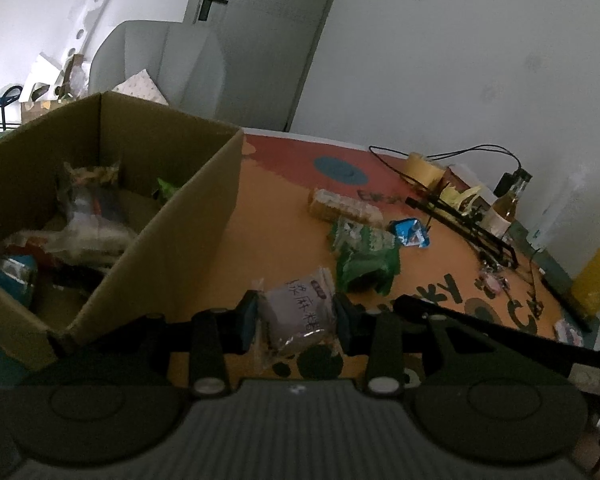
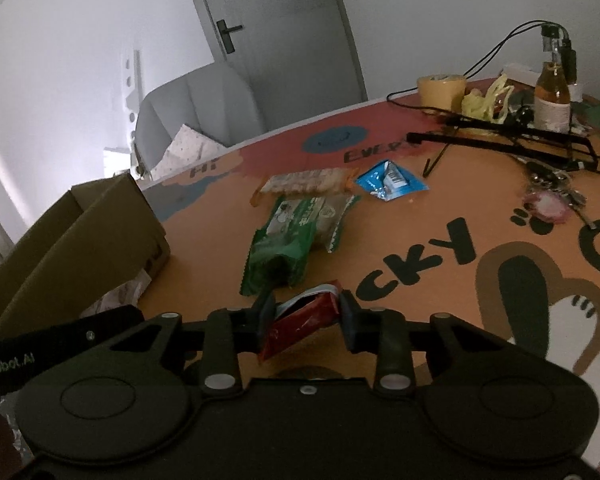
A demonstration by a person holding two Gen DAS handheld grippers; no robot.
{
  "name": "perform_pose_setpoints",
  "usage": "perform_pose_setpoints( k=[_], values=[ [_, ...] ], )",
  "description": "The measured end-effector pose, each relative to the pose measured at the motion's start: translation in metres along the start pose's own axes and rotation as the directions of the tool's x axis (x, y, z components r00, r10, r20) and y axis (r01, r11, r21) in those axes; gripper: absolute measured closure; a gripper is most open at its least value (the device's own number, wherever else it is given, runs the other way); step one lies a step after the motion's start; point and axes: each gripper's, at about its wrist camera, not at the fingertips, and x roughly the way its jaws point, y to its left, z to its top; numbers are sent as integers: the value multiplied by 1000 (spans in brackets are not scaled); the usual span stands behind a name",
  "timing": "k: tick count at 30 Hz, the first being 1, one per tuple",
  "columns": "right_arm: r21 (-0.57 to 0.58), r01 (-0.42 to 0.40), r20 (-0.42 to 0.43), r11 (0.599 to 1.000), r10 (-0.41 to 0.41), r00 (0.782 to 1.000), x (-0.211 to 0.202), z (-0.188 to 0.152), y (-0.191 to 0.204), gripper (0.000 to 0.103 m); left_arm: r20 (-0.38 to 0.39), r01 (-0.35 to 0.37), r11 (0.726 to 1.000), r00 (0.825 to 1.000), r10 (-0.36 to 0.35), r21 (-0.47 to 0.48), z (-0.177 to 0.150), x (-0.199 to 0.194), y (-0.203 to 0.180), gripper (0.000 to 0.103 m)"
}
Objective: Organize snacks
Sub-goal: 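Grasp the red-white chip bag with the right gripper, then carry both held packets up and over to the cardboard box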
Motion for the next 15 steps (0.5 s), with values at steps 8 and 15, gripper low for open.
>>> perform_pose_setpoints(
  k=[8,15],
  values=[
    [4,-14,43,1000,14,999,-18,8,3,91,48,8,1000,999,-9,21,8,-17,-6,64],
    [23,-35,51,999,34,998,-23,6,0,96,68,3,1000,998,-5,25,13,-25,-5,64]
  ],
)
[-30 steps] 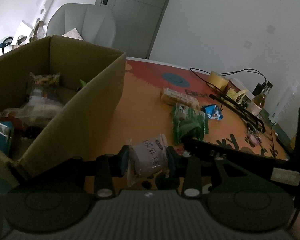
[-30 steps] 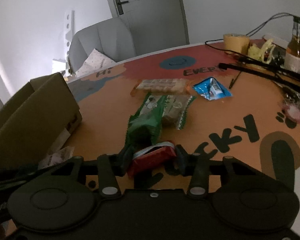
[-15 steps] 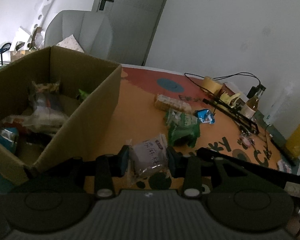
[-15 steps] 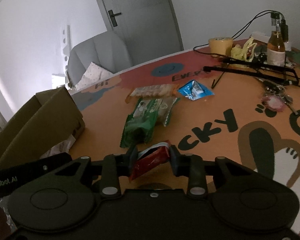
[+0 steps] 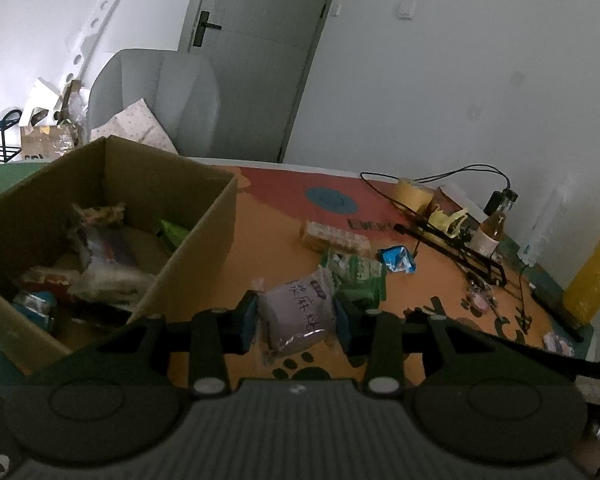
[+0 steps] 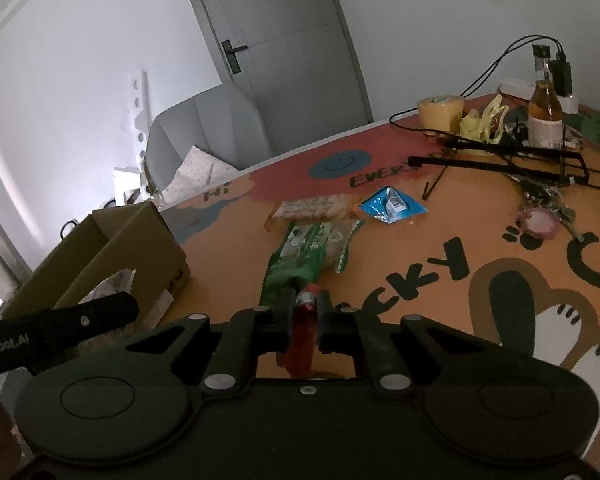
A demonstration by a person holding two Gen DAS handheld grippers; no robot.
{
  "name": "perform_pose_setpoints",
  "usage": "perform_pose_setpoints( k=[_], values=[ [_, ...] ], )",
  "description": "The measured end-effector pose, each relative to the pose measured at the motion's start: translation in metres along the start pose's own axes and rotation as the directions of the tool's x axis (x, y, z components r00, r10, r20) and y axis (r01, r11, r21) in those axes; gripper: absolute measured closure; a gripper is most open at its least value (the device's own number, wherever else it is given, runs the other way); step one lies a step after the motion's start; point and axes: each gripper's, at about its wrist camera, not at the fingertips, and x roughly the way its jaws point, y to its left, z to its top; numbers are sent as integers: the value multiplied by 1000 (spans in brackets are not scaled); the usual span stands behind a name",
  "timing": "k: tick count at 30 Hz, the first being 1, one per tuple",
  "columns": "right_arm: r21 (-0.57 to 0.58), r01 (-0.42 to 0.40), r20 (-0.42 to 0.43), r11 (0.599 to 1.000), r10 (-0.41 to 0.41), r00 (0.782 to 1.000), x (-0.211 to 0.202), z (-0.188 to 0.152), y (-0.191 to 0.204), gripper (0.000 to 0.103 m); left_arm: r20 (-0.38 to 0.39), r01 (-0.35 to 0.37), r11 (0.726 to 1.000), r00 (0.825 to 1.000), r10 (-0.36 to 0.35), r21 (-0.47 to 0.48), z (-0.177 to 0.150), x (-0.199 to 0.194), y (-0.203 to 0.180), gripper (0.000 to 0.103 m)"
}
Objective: Organize snacks
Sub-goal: 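Carry both held packets up and over to the cardboard box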
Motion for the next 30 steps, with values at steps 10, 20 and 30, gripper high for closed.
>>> perform_pose_setpoints(
  k=[10,20,30],
  values=[
    [43,-20,33,999,18,999,-18,5,-14,99,22,-2,1000,1000,2,-8,6,-6,4,64],
    [30,-67,83,997,64,994,-33,21,-1,100,72,17,1000,997,-15,-19,22,-22,8,64],
    [-35,-127,114,991,130,985,-31,40,44,100,110,-11,999,994,15,-34,34,-42,35,64]
  ],
)
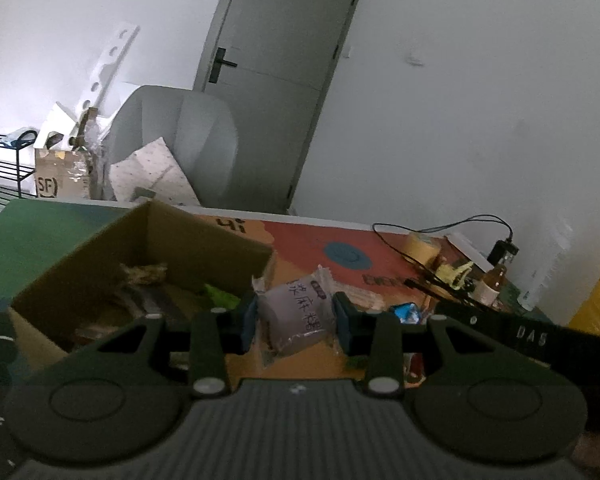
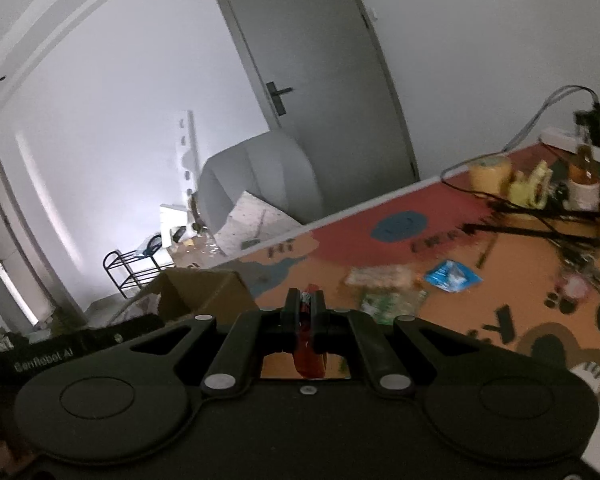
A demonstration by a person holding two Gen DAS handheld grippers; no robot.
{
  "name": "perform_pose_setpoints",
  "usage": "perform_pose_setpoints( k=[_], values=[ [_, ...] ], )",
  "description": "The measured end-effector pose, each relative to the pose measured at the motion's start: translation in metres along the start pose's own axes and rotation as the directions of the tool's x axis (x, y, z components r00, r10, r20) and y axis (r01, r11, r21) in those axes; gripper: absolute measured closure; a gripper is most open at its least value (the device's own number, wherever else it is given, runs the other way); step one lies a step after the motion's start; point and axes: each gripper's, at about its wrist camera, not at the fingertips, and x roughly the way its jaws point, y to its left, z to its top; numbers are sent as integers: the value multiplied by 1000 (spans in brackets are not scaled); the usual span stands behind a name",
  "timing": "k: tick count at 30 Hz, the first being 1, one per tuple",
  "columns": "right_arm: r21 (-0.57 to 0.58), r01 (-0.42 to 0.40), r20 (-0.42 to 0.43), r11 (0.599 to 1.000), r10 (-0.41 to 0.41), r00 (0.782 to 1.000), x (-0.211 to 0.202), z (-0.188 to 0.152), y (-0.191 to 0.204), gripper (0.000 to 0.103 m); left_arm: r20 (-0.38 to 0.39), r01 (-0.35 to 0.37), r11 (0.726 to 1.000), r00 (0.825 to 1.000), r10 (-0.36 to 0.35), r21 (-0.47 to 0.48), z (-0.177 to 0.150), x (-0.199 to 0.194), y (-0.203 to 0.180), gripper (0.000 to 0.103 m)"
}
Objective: Organize snacks
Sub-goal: 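Carry both held packets up and over to the cardboard box, then open both grippers over the box to release the packets inside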
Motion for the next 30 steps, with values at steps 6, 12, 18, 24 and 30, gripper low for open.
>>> perform_pose_setpoints(
  k=[6,12,18,24,30],
  values=[
    [-28,-35,10,999,36,999,8,5,29,100,8,-32,999,999,32,-11,9,-4,24,64],
    [-54,-65,16,996,66,998,15,9,52,100,11,-62,998,998,63,-25,17,-5,45,64],
    [-77,-89,16,993,91,996,24,14,70,100,-1,-94,994,996,94,-52,22,-3,68,64],
    [-94,-112,4,989,112,994,37,16,84,100,-3,-129,988,992,130,-86,25,-3,89,64],
    [-106,-137,-12,985,136,991,47,16,100,100,-19,-156,982,988,154,-104,26,1,102,59]
  ],
)
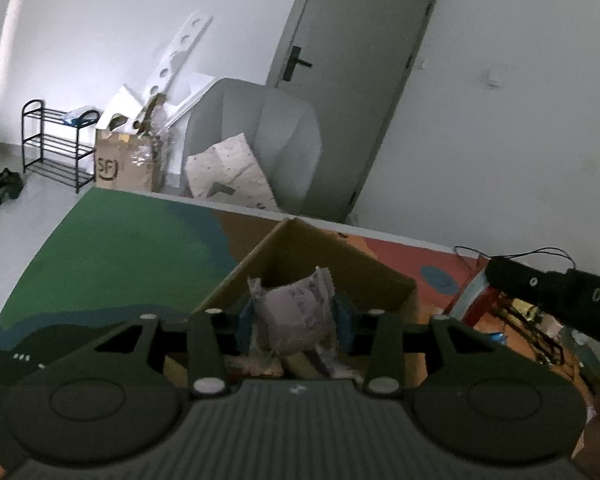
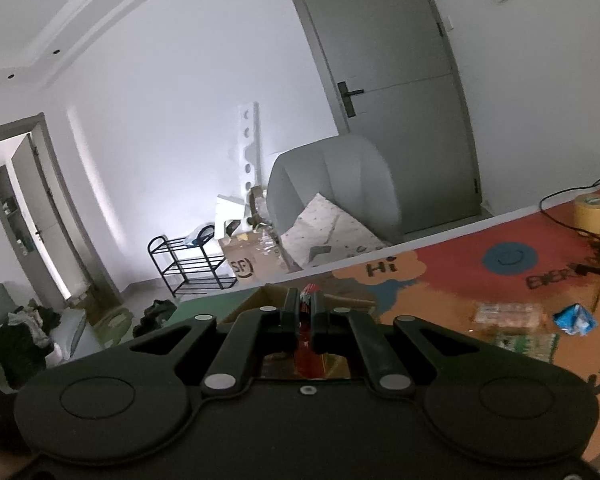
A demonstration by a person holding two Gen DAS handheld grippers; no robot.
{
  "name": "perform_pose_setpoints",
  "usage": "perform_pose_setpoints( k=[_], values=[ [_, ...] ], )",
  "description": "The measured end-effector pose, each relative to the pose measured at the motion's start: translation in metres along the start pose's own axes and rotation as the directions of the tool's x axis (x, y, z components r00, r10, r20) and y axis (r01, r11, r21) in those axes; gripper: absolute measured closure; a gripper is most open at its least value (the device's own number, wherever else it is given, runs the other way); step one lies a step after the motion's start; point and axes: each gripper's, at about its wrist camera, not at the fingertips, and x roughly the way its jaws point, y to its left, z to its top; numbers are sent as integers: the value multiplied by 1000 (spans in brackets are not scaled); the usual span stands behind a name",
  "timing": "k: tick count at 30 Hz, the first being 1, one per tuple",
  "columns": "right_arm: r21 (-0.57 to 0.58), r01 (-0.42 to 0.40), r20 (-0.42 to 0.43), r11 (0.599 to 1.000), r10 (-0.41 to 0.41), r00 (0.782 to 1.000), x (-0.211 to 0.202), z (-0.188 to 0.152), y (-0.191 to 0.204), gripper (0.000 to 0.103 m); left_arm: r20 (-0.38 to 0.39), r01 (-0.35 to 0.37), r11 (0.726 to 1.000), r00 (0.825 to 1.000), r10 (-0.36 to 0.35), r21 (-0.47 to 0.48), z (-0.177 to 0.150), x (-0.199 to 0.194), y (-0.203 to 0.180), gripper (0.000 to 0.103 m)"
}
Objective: Organize snacks
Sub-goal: 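Open both grippers over the box to release the packets inside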
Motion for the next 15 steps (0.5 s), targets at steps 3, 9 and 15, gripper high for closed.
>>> perform_pose_setpoints(
  k=[3,9,15],
  values=[
    [-5,-12,-6,1000,12,1000,5,1,6,100,-8,13,1000,1000,-13,-3,1,1,2,45],
    [3,-23,-23,1000,23,999,20,5,11,100,49,1,1000,999,0,-30,3,-15,9,27],
    [40,-48,-39,998,50,998,24,4,9,73,42,-2,998,999,4,-59,2,-21,14,23]
  ],
)
